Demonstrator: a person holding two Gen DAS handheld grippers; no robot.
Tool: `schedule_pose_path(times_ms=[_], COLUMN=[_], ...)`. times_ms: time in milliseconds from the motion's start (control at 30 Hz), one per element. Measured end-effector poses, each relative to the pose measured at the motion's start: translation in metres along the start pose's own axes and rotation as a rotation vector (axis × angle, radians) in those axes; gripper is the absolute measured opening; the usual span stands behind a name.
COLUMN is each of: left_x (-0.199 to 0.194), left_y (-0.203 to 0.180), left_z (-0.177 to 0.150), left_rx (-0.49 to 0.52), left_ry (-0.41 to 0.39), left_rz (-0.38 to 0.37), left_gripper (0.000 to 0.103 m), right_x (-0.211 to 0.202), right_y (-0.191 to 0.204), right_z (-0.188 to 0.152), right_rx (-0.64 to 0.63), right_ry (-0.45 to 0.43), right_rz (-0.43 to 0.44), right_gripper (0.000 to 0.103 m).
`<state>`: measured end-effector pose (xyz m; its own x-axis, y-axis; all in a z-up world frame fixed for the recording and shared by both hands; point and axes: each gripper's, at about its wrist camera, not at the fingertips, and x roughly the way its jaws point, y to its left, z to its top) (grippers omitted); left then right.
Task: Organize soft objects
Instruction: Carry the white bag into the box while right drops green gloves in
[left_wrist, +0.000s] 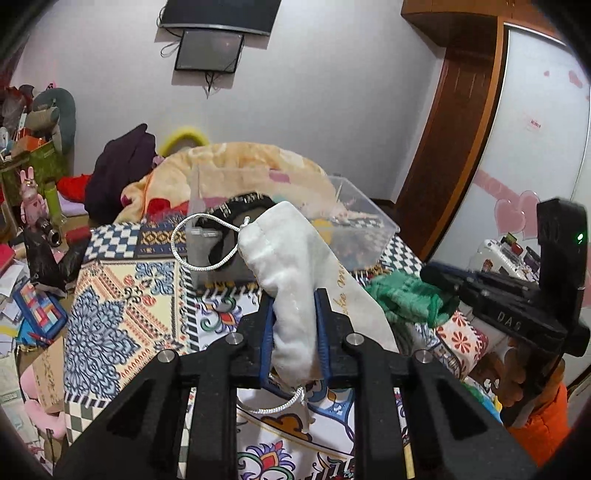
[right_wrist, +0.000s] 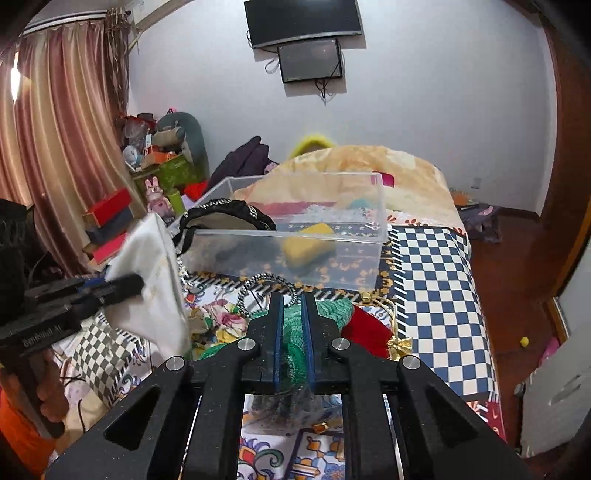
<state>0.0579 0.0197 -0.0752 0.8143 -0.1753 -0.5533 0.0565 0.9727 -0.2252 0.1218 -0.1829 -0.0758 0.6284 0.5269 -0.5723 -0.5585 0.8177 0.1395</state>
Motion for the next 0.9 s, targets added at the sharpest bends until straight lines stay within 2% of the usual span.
schedule_pose_path(times_ms=[67,167,233,300,500,567,633,667,700,800,900], left_x=[-0.002,-0.003,-0.003,-0.005,-0.008,-0.007,-0.005,-0.004,-0.003,-0.002,0.000], left_y=[0.002,0.004,0.005,0.004,0.004,0.004,0.004,0.003,0.004,0.002,0.000], left_z=[0.002,0.002,0.001,0.000,0.001,0.000,0.000,0.001,0.002,0.008,0.018], left_rx=[-0.006,-0.011,-0.015,-0.016,-0.016,-0.014,-0.013,-0.012,-0.012,-0.006,0.016], left_ry=[-0.008,-0.011,-0.008,-0.007,-0.017,-0.014,-0.013,-0.013,-0.014,-0.025,-0.041], left_rz=[-0.003,-0.006,-0.011,-0.015,-0.016,-0.018,-0.017,-0.019,-0.020,-0.020,-0.008], left_gripper=[0.020,0.020,0.020,0.020,0.020,0.020,0.020,0.020,0.020,0.020,0.020], right_x=[0.003,0.010,0.013,0.018,0.044,0.046,0.044,0.042,0.041,0.034,0.026], right_y=[-0.005,-0.011,-0.011,-0.009,-0.005,-0.004,-0.003,-0.003,-0.003,-0.003,-0.002], right_z=[-0.001,-0.004,-0.004,-0.004,-0.014,-0.017,-0.018,-0.017,-0.016,-0.015,-0.009], right_rx=[0.019,0.043,0.042,0.029,-0.004,-0.014,-0.020,-0.023,-0.027,-0.026,-0.024], right_ry=[0.029,0.073,0.076,0.077,0.148,0.145,0.142,0.138,0.132,0.116,0.086], right_rz=[-0.007,0.020,0.025,0.021,-0.013,-0.014,-0.007,-0.006,-0.009,-0.012,-0.009], right_gripper=[0.009,0.019,0.036,0.043,0.043,0.039,0.025,0.022,0.012,0.007,0.006])
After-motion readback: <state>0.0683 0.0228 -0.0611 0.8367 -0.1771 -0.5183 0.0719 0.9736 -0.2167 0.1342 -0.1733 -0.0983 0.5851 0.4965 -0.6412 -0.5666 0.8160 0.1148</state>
